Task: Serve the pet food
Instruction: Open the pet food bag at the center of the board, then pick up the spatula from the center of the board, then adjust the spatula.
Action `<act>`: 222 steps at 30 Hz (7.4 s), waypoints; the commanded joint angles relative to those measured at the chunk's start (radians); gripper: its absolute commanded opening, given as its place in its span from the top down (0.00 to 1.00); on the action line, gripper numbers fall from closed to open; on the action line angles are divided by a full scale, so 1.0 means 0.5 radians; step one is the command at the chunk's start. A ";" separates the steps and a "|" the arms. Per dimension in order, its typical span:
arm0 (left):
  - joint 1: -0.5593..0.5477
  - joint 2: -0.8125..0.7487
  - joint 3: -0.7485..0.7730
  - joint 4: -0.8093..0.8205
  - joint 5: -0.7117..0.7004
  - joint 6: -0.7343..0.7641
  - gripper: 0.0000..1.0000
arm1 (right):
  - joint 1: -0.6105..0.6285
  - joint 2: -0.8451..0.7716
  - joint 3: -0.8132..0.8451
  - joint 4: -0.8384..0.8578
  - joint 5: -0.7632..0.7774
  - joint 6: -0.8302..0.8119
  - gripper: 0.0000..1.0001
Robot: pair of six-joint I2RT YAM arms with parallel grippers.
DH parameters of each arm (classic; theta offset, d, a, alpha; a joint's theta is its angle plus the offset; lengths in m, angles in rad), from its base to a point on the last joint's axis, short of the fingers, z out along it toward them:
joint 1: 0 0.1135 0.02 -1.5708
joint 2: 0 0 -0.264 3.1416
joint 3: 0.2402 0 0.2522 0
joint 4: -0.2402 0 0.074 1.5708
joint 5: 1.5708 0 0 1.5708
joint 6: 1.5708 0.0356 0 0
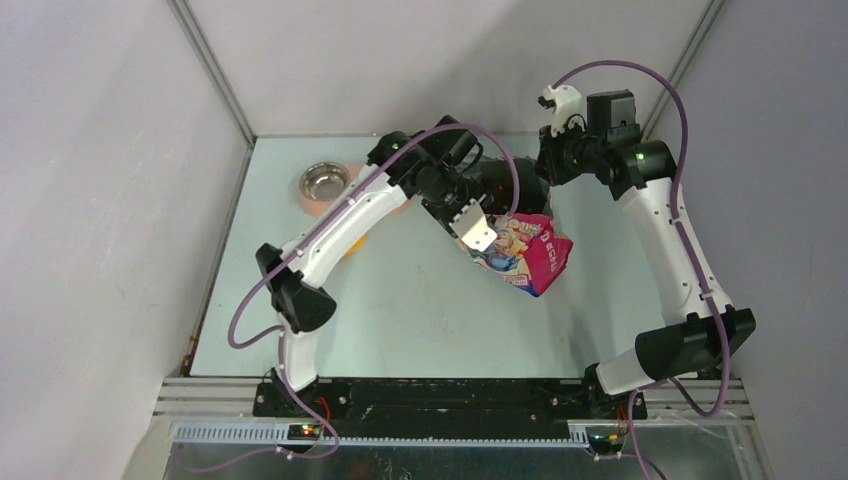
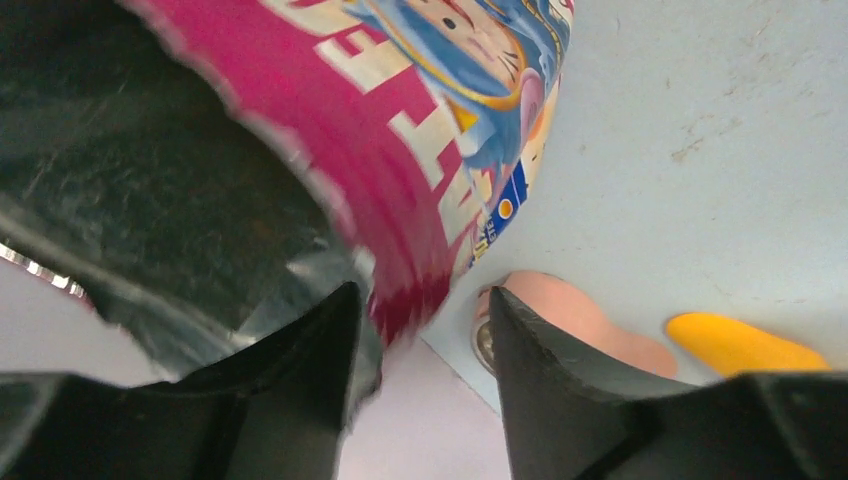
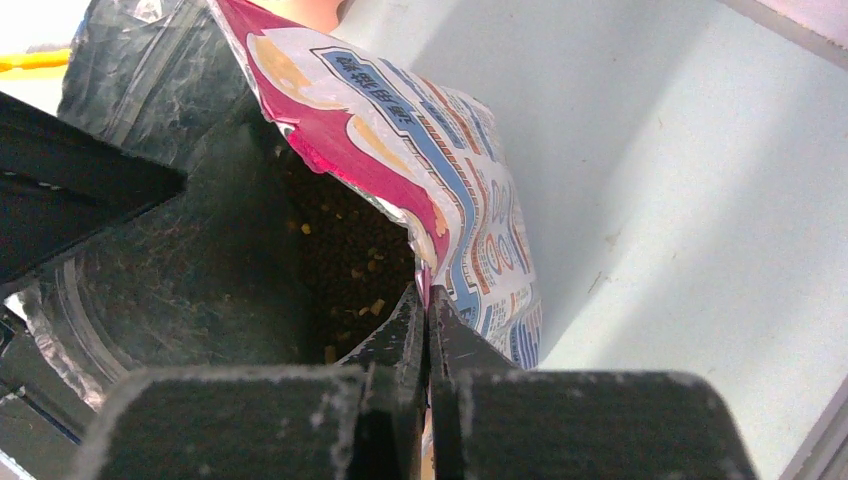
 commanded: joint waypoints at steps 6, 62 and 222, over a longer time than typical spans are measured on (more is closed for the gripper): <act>-0.034 0.082 0.110 -0.090 -0.263 0.258 0.89 | 0.055 -0.107 0.066 0.283 -0.111 -0.028 1.00; 0.864 -1.580 -2.154 1.337 -0.413 -1.700 0.00 | 0.018 -0.357 0.075 0.426 0.797 0.031 0.35; 0.615 -0.642 -1.319 -0.510 1.512 -1.256 1.00 | 0.527 -0.478 -1.681 2.427 -1.766 -0.340 0.60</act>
